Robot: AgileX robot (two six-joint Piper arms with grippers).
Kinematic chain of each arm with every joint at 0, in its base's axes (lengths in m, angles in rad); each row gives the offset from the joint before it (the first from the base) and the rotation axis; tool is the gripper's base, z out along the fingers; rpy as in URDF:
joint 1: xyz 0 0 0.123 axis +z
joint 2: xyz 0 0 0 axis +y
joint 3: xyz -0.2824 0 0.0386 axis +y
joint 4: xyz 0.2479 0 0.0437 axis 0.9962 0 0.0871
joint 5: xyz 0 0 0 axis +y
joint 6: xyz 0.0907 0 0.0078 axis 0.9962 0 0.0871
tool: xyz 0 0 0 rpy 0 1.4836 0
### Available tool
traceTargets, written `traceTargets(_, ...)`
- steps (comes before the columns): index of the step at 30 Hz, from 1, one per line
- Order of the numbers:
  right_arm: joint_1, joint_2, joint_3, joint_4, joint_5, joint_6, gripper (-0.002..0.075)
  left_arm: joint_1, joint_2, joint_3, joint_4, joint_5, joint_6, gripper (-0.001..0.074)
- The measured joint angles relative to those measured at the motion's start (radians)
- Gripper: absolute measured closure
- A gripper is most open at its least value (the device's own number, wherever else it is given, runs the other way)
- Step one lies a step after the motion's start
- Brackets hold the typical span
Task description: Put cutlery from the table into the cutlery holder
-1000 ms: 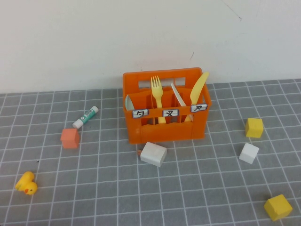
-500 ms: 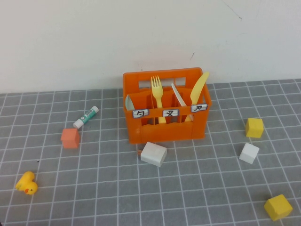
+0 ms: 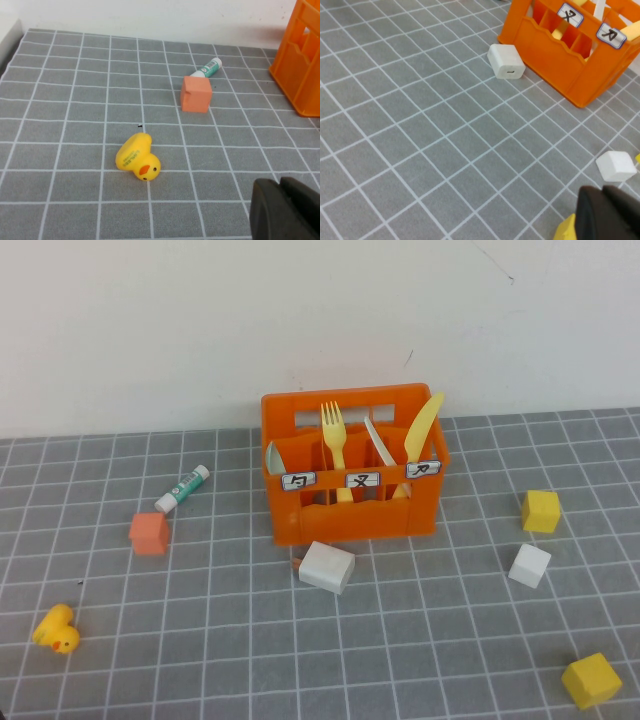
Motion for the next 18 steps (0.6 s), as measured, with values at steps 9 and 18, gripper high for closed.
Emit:
traceTargets(9,0.0,-0.005,0.0,0.0,0.002,0.0,0.0727,0.005,0.0,0.0,-0.002,0.0,0.004,0.0735)
traceTargets(18,-0.086,-0.176,0.047,0.0,0.019,0.0,0.0727,0.005,0.0,0.0,-0.004,0.0,0.004,0.0735)
